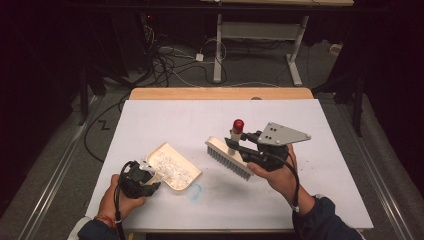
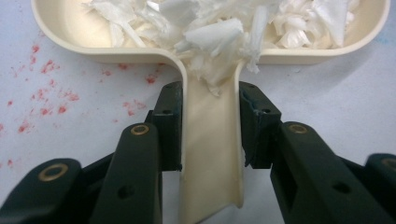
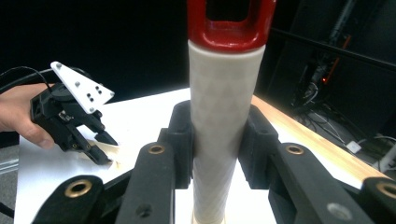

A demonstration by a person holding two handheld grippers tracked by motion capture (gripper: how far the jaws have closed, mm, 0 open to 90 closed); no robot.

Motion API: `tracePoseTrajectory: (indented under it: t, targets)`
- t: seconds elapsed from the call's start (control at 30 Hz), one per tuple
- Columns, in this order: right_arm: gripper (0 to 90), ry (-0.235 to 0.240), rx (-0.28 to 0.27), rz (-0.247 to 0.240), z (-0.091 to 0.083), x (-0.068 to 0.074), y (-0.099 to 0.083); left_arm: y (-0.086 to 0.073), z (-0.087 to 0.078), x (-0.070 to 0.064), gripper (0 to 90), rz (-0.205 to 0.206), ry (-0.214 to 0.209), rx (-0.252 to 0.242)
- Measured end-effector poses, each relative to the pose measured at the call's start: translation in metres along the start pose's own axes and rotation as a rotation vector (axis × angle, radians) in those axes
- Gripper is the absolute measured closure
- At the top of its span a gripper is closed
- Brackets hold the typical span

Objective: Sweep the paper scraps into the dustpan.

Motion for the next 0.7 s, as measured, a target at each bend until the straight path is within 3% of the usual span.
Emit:
tracePoseTrajectory:
  t: [0.4, 0.7]
  targets:
    - [70.0, -0.070, 0.065, 0.010, -0.050, -0.024, -0.020, 0.000, 0.000, 0.003, 62.9, -0.022, 0.012, -0.014]
    - [70.0, -0.083, 0.099, 0.015, -0.086, -0.032, -0.033, -0.001, -0.001, 0.008, 62.7, -0.061, 0.032, -0.038]
Point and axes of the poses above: each handheld gripper's, and its own axes: z roughly forward along the jaws, y roughly out of its top, x roughly to its left, the point moved 2 cm from there along z, roughly forward along the jaws, and after that the axes turned 3 degrees about -x, right-handed, at the moved point
